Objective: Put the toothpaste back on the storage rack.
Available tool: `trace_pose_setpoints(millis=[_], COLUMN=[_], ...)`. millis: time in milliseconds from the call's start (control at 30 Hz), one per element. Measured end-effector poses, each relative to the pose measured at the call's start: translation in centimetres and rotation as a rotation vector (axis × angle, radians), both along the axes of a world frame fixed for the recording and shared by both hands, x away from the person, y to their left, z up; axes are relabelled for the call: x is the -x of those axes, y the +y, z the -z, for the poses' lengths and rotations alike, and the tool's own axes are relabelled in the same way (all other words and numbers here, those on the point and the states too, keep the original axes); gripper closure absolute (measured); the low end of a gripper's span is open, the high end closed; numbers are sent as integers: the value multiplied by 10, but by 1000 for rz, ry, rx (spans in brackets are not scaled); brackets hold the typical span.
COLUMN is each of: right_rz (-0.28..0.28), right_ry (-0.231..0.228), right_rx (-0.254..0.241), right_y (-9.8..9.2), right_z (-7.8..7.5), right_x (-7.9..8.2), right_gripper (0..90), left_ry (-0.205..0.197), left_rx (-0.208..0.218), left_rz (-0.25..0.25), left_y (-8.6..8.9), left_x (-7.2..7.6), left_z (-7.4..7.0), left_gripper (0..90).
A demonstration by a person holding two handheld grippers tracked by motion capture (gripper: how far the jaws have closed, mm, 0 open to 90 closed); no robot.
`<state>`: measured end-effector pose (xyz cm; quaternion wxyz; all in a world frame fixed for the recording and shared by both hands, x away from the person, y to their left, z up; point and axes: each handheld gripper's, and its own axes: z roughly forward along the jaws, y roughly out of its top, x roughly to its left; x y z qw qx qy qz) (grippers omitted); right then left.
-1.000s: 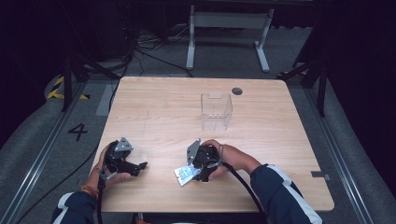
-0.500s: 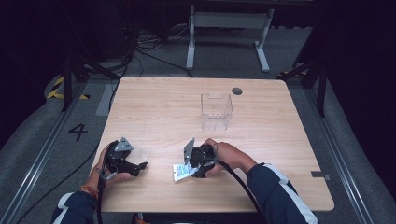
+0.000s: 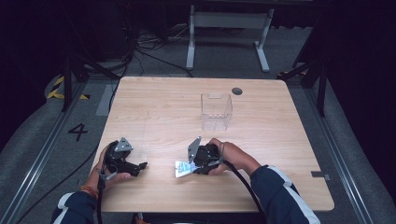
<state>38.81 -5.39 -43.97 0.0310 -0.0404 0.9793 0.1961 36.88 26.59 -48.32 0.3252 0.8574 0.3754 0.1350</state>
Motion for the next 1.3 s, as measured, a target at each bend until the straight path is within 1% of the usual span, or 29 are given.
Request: trace_pose_setpoints(millis=[67, 167, 233, 267, 333, 400, 467, 500, 600, 700, 733, 800, 833, 867, 900, 1067, 1167, 1300], right_rz=[8, 24, 44, 54, 71, 83, 108, 113, 145, 166, 174, 185, 185, 200, 208, 224, 244, 264], right_ry=[3, 6, 3, 8, 0, 1, -1, 0, -7, -16, -25, -27, -27, -35, -38, -57, -69, -86], right_rx=[-13, -58, -84, -100, -134, -155, -199, -215, -264, -314, -332, -354, -354, -384, -397, -444, -476, -499], right_y=[-5, -13, -19, -22, -28, -34, -42, -45, -55, -64, -67, -71, -71, -77, -80, -88, -92, -97], right_z=[-1, -5, -9, -11, -15, -19, -23, -25, -31, -37, -40, -43, -43, -47, -49, -57, -62, -68], right_x=[0, -3, -3, -4, -6, -7, -8, -9, -10, -10, -11, -11, -11, -12, -12, -13, -15, -17], right_gripper=[671, 673, 674, 674, 674, 674, 674, 674, 674, 674, 675, 675, 675, 675, 675, 675, 675, 675], left_ry=[0, 0, 0, 0, 0, 0, 0, 0, 0, 0, 0, 0, 0, 0, 0, 0, 0, 0], left_rx=[0, 0, 0, 0, 0, 0, 0, 0, 0, 0, 0, 0, 0, 0, 0, 0, -1, 0], left_rz=[0, 0, 0, 0, 0, 0, 0, 0, 0, 0, 0, 0, 0, 0, 0, 0, 0, 0], left_y=[0, 0, 0, 0, 0, 0, 0, 0, 0, 0, 0, 0, 0, 0, 0, 0, 0, 0], left_x=[0, 0, 0, 0, 0, 0, 0, 0, 0, 0, 0, 0, 0, 0, 0, 0, 0, 0], left_z=[0, 0, 0, 0, 0, 0, 0, 0, 0, 0, 0, 0, 0, 0, 0, 0, 0, 0], left_gripper=[6, 6, 5, 5, 6, 6, 6, 6, 6, 6, 6, 6, 6, 6, 6, 6, 6, 6])
